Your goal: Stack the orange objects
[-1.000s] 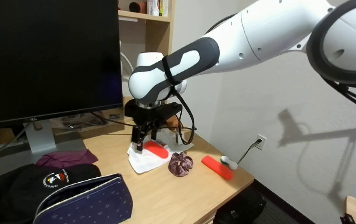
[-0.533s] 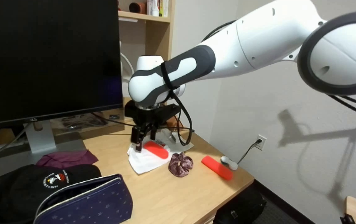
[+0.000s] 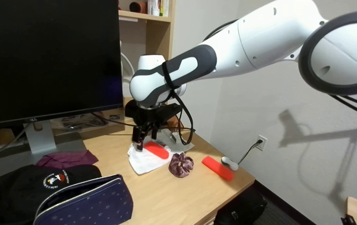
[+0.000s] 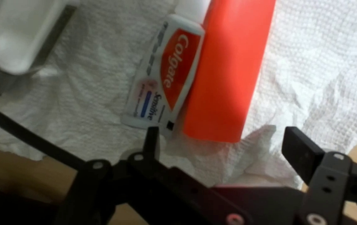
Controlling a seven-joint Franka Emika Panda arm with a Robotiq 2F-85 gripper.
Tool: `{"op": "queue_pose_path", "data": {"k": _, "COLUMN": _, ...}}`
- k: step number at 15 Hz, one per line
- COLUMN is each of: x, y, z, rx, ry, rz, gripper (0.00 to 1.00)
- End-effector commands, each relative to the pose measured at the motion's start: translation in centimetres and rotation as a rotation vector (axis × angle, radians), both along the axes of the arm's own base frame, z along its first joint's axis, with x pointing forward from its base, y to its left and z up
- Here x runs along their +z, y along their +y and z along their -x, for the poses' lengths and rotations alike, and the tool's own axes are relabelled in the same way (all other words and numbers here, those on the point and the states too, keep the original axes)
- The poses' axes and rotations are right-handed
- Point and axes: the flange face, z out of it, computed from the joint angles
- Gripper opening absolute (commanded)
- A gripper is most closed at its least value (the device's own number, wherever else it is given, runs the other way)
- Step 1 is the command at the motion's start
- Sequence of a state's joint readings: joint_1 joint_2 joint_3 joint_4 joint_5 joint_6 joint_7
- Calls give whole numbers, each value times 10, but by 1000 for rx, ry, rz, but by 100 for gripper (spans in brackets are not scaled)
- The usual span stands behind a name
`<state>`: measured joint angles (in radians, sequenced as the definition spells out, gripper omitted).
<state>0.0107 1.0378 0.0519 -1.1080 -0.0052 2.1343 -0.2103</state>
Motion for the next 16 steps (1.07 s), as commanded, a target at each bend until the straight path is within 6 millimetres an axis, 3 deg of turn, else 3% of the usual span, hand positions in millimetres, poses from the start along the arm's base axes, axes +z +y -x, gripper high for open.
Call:
{"op": "queue_pose_path", "data": {"k": 1, "x": 7, "y": -3, "z": 3, "rx": 8, "ry": -7, "rz": -5, "gripper": 100}}
{"op": "queue_pose_path", "data": {"k": 3, "x": 11, "y": -4, "z": 3, "rx": 4, "ry": -6, "rz": -6, "gripper": 100}}
{"op": "queue_pose_path", "data": {"k": 4, "x": 11, "y": -4, "z": 3, "rx": 2, "ry": -5, "rz": -8, "gripper": 75}}
{"op": "queue_pose_path", "data": {"k": 6, "x": 9, "y": -6, "z": 5, "rx": -4, "ry": -1, "rz": -10, "gripper": 68}}
{"op": "queue_pose_path", "data": {"k": 12, "x": 5, "y": -15, "z": 8, "rx": -19, "ry": 11, "rz": -15, "gripper": 27}}
{"op": "queue_pose_path", "data": {"k": 14, "x": 6, "y": -17, "z": 8, "rx": -24, "ry": 9, "rz": -15, "gripper": 20}}
{"op": "queue_pose_path", "data": {"k": 16, "x": 8, "y": -17, "z": 9, "rx": -22, "ry": 7, "rz": -15, "gripper": 20}}
